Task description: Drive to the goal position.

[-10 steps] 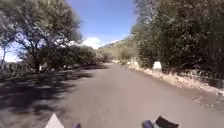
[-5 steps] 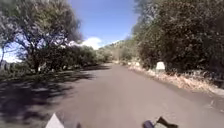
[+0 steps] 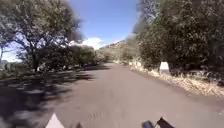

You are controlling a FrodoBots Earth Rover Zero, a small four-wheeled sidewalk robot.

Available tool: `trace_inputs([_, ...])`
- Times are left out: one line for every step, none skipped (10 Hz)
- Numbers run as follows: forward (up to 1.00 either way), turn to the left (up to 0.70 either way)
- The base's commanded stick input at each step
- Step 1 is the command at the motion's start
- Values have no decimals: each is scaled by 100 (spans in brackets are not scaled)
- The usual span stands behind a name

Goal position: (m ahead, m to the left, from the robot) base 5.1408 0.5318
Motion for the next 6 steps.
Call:
trace_inputs([50,0])
trace_inputs([50,0])
trace_inputs([50,-50])
trace_inputs([50,-50])
trace_inputs([50,-50])
trace_inputs([50,-50])
